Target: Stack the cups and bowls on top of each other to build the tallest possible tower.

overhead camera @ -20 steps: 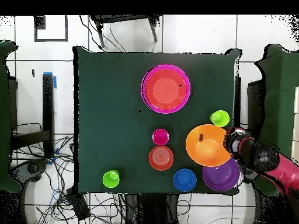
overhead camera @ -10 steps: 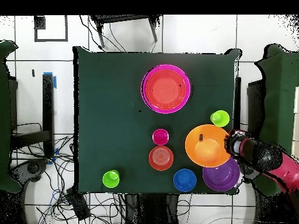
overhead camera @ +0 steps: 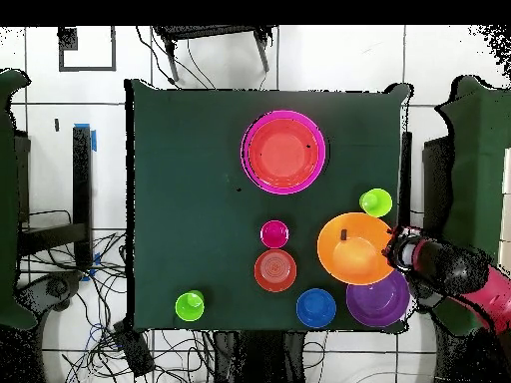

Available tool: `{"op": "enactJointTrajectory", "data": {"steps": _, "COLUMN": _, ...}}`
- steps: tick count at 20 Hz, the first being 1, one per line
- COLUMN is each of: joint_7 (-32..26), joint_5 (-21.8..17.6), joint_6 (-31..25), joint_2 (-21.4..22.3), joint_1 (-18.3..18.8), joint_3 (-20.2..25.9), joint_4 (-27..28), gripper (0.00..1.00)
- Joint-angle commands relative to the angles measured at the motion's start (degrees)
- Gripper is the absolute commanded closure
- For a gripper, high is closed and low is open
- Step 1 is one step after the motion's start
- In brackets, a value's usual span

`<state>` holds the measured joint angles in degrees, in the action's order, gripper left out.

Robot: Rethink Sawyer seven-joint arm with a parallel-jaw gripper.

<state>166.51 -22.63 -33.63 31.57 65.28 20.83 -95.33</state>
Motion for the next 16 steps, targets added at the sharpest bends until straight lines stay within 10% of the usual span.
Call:
{"op": "enactJointTrajectory", "data": {"steps": 1, "joint_7": -15.07, "joint_5": -3.84, "joint_6": -3.51, "joint_2": -0.96, "joint_1": -0.30, "joint_3": 2.54, "joint_4": 6.14, "gripper": 0.00}}
{"op": "enactJointTrajectory", "data": {"steps": 16, "joint_7": -13.57, "joint_5": -0.08, "joint_6": -7.12, "joint_2": 2.04, "joint_1": 1.85, "joint_3": 4.70, "joint_4": 5.56, "gripper": 0.00}}
